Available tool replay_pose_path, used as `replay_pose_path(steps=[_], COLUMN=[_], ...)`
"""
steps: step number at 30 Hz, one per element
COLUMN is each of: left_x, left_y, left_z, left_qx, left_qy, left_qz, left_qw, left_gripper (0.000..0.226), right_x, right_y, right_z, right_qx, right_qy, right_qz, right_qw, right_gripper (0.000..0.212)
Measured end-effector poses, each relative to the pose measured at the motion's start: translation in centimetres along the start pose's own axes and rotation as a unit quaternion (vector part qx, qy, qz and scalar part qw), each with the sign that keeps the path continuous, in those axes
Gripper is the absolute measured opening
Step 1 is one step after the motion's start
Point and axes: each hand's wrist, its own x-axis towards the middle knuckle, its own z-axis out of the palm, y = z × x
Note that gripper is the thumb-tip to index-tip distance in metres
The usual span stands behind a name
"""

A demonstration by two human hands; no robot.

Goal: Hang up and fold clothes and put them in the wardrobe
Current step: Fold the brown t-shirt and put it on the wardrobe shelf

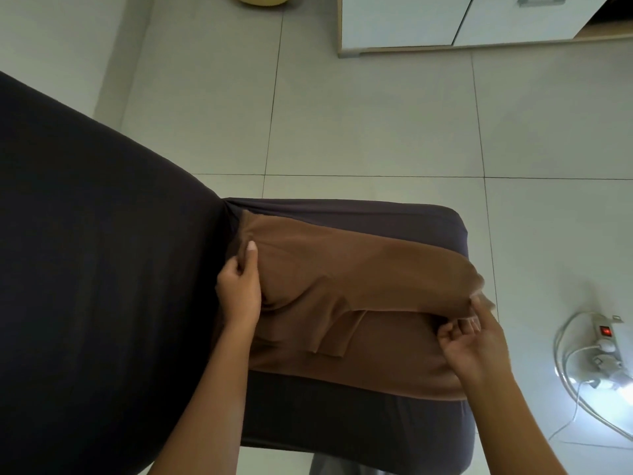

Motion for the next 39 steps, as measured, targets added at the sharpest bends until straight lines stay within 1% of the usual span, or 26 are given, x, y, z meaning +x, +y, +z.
replay_pose_path(steps=[1, 3, 4, 5, 7, 8, 10, 12, 15, 19, 21, 22, 24, 26, 29, 32, 33, 36, 38, 39], left_x=[0.3, 0.8, 1.0, 1.1, 1.1, 1.0, 0.3, -0.4, -1.0, -1.0, -1.3, -1.5, -1.8, -1.9, -2.0, -2.0, -2.0, -1.4, -0.8, -0.6], left_y=[0.0, 0.1, 0.0, -0.3, -0.5, -0.6, -0.5, -0.3, -0.4, -1.4, -1.8, -2.0, -2.5, -3.0, -3.7, -3.9, -3.8, -3.6, -3.3, -3.1], left_z=[-0.4, -1.2, -1.5, -1.7, -1.9, -2.0, -2.0, -2.0, -2.1, -2.4, -2.4, -2.4, -2.3, -2.2, -1.8, -1.6, -1.5, -1.6, -1.5, -1.5], left_qx=[0.026, 0.083, 0.105, 0.122, 0.138, 0.124, 0.058, 0.030, 0.037, 0.049, 0.039, 0.033, 0.017, -0.011, -0.042, -0.037, -0.023, 0.039, 0.083, 0.099], left_qy=[-0.032, -0.102, -0.128, -0.141, -0.133, -0.123, -0.097, -0.071, -0.036, -0.014, -0.007, -0.007, -0.015, -0.024, -0.022, -0.013, -0.005, 0.014, 0.006, 0.002], left_qz=[-0.003, -0.049, -0.069, -0.071, -0.029, 0.001, 0.054, 0.096, 0.123, 0.111, 0.099, 0.092, 0.059, 0.009, -0.044, -0.037, -0.031, -0.034, -0.043, -0.044], left_qw=[0.999, 0.990, 0.984, 0.980, 0.981, 0.985, 0.992, 0.992, 0.991, 0.993, 0.994, 0.995, 0.998, 1.000, 0.998, 0.999, 0.999, 0.999, 0.996, 0.994], left_gripper=[0.034, 0.030, 0.027, 0.023, 0.018, 0.019, 0.028, 0.032, 0.033, 0.035, 0.033, 0.031, 0.030, 0.033, 0.030, 0.023, 0.023, 0.019, 0.018, 0.018], right_x=[-0.1, -0.4, -0.6, -0.8, -1.2, -1.3, -1.6, -1.6, -1.6, -1.7, -1.6, -1.5, -1.5, -1.4, -1.0, -0.6, -0.4, -0.2, -0.3, -0.3], right_y=[-0.1, -0.1, -0.1, 0.0, 0.4, 0.8, 1.4, 1.9, 2.2, 2.2, 2.1, 2.0, 1.7, 1.4, 1.0, 0.7, 0.5, 0.1, -0.1, 0.0], right_z=[0.1, 0.3, 0.5, 0.9, 1.5, 1.8, 2.3, 2.4, 2.2, 1.5, 1.1, 1.0, 1.0, 1.0, 0.8, 0.6, 0.6, 0.5, 0.6, 0.6], right_qx=[-0.015, -0.036, -0.047, -0.059, -0.085, -0.097, -0.111, -0.106, -0.112, -0.186, -0.161, -0.122, -0.027, 0.031, 0.030, 0.030, 0.038, 0.053, 0.036, 0.017], right_qy=[-0.010, -0.025, -0.029, -0.034, -0.039, -0.040, -0.037, -0.030, -0.002, 0.049, 0.066, 0.068, 0.038, 0.004, -0.015, -0.012, -0.011, -0.007, 0.004, 0.016], right_qz=[0.001, 0.002, 0.003, 0.005, 0.012, 0.015, 0.021, 0.021, 0.000, -0.073, -0.106, -0.113, -0.102, -0.080, -0.053, -0.054, -0.053, -0.047, -0.042, -0.042], right_qw=[1.000, 0.999, 0.998, 0.998, 0.996, 0.994, 0.993, 0.994, 0.994, 0.979, 0.979, 0.984, 0.994, 0.996, 0.998, 0.998, 0.998, 0.997, 0.998, 0.999], right_gripper=[0.008, 0.018, 0.019, 0.018, 0.014, 0.012, 0.009, 0.006, 0.018, 0.021, 0.021, 0.021, 0.027, 0.030, 0.027, 0.021, 0.018, 0.020, 0.017, 0.019])
